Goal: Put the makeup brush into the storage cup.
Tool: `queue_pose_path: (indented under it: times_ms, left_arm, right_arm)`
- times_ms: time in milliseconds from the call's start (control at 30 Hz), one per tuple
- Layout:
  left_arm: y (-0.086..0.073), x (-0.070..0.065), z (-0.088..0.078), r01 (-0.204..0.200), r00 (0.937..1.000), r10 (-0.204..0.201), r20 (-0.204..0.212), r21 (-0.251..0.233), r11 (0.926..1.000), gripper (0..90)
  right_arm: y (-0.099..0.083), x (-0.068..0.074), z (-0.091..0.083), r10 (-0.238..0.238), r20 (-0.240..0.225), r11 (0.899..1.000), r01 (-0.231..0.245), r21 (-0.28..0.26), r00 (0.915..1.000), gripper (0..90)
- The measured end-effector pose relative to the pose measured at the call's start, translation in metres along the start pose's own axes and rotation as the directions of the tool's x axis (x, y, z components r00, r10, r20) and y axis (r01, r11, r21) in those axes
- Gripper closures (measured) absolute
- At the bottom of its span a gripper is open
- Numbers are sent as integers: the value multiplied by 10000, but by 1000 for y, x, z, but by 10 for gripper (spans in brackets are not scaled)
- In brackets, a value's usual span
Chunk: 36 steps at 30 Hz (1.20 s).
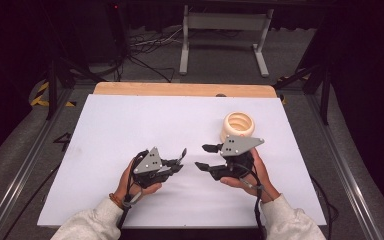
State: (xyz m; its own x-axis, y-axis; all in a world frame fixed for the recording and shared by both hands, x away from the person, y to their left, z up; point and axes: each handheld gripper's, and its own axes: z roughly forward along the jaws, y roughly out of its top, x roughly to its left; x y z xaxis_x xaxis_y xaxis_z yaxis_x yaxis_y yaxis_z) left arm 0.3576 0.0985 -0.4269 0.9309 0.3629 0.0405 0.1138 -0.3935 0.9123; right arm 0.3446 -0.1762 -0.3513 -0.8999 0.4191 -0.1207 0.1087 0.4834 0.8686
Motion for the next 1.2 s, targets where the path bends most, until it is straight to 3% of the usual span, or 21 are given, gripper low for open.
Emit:
queue_pose_path:
  times_ms: [133, 267, 300, 433, 600, 800, 833, 900, 933, 1100, 1200]
  left_arm:
    - [2, 2, 3, 444, 9987, -432, 266, -452, 9980, 790]
    - [6, -2, 10, 483, 9980, -455, 436, -668, 9966, 790]
    - [8, -4, 13, 402, 9979, -361, 530, -786, 9961, 790]
    - [11, -7, 19, 438, 9970, -381, 672, -856, 9954, 790]
    - [13, -11, 27, 492, 9955, -409, 850, -982, 9939, 790]
    - [15, -17, 32, 573, 9926, -426, 1136, -1294, 9899, 790]
    - [14, -19, 32, 746, 9909, -569, 1216, -1462, 9864, 790]
    - [15, -21, 31, 830, 9901, -627, 1260, -1629, 9831, 790]
    - [16, -23, 32, 909, 9885, -672, 1353, -1775, 9799, 790]
    - [17, -28, 33, 813, 9889, -558, 1380, -1864, 9791, 790]
    - [17, -28, 34, 839, 9893, -585, 1337, -1934, 9775, 789]
  right_arm:
    - [-11, 3, -3, 138, 93, 9977, -132, -659, 9999, 441]
    - [-14, 4, -4, 206, 151, 9934, -188, -1133, 9997, 456]
    - [-14, 6, -6, 405, 27, 9857, -395, -1637, 9992, 468]
    - [-15, 6, -5, 427, 19, 9825, -416, -1814, 9991, 486]
    - [-17, 7, -3, 729, -383, 9755, -793, -2051, 9966, 509]
    - [-23, 9, 7, 885, -562, 9743, -982, -2027, 9945, 539]
    - [-23, 10, 8, 903, -569, 9736, -1001, -2053, 9943, 547]
    - [-26, 11, 12, 1138, -794, 9645, -1293, -2304, 9903, 596]
    - [-26, 12, 12, 1142, -729, 9639, -1283, -2334, 9908, 616]
    - [-25, 14, 12, 1144, -540, 9540, -1249, -2724, 9920, 726]
    - [-26, 13, 11, 1271, -542, 9496, -1373, -2818, 9904, 735]
